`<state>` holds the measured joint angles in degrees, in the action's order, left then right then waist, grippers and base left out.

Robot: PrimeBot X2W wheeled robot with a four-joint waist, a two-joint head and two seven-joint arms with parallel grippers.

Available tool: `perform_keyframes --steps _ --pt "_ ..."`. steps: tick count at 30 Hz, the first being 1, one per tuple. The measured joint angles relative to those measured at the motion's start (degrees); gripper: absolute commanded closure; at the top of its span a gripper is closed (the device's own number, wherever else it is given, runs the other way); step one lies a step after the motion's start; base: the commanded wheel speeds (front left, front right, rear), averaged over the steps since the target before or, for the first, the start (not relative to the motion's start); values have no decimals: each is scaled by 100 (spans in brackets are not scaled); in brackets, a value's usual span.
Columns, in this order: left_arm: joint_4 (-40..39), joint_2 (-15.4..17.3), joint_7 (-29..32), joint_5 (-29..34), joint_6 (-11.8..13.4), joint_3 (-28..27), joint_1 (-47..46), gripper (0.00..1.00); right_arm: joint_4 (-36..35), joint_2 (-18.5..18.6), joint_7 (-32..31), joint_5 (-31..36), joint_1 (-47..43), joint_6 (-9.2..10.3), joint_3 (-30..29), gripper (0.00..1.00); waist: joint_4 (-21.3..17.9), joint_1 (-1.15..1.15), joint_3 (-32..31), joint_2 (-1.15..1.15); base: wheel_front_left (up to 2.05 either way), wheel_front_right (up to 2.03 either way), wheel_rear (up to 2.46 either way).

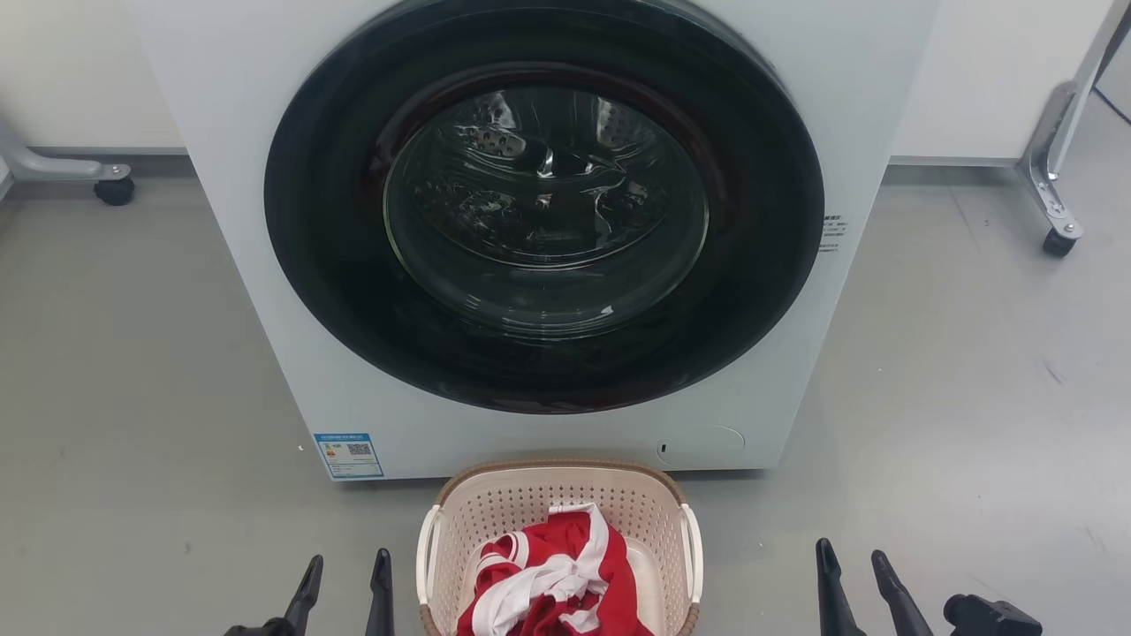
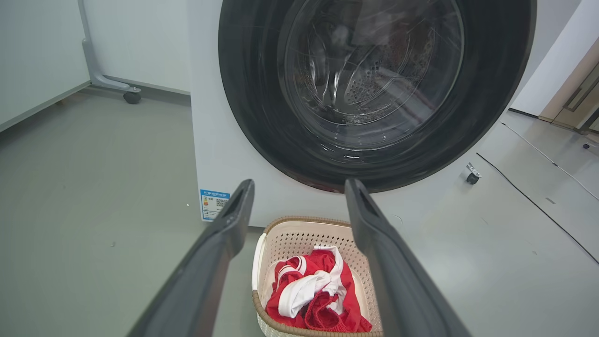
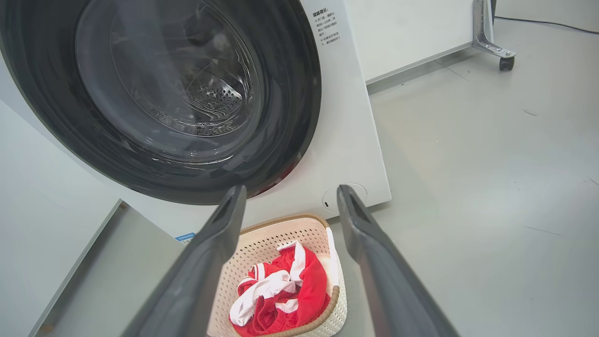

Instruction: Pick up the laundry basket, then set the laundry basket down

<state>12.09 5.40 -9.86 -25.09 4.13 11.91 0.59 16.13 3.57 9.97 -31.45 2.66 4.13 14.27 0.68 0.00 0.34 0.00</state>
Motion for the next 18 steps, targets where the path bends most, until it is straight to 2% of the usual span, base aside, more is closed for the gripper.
perform_keyframes --steps 18 --pt "-9 7 -404 1379 252 223 168 0 -62 -1 382 1441 -98 264 414 0 -22 0 -58 0 0 0 0"
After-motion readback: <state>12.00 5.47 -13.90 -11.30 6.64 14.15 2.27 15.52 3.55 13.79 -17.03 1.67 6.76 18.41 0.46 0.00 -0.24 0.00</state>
